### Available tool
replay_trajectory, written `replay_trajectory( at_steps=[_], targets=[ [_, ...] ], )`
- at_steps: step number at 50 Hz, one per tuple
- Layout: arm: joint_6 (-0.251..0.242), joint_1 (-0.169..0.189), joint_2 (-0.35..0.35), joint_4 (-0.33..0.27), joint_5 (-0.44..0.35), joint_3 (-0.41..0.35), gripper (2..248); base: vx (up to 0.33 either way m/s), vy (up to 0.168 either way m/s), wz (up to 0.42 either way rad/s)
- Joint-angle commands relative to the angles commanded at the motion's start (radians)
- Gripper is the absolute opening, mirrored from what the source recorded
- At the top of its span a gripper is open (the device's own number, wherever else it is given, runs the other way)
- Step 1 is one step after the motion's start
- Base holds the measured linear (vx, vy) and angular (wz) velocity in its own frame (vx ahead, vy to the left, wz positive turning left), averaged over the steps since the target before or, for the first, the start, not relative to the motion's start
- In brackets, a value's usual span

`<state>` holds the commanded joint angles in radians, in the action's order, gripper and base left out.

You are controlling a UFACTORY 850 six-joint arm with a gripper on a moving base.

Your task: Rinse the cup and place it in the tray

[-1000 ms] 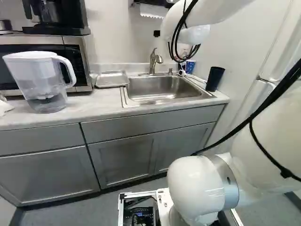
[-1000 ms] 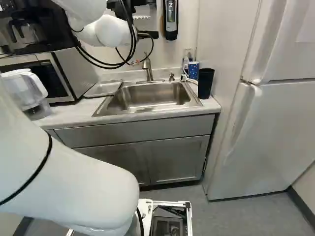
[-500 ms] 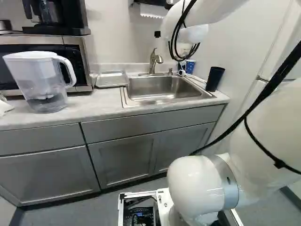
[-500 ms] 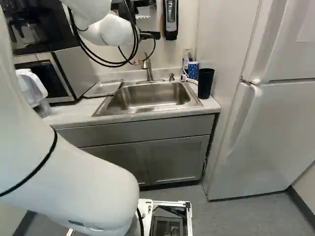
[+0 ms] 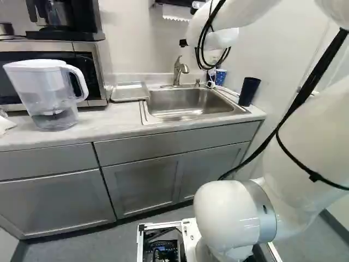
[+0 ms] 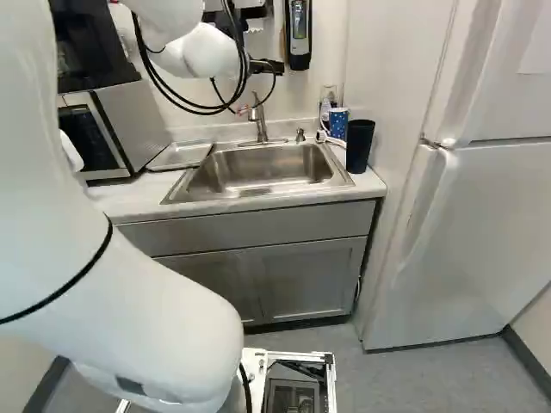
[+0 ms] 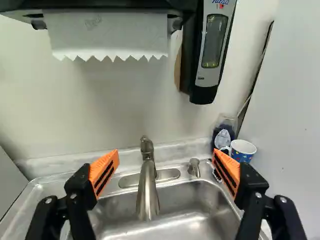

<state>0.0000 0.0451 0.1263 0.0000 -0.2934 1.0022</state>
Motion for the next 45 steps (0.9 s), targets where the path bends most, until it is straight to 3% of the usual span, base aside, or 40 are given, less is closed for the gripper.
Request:
replay_trajectory(
  at_steps=[45],
  targets=[
    [0.0, 0.019, -0.151, 0.0, 0.162, 0.146, 247, 0.0, 0.0, 0.0]
  ],
)
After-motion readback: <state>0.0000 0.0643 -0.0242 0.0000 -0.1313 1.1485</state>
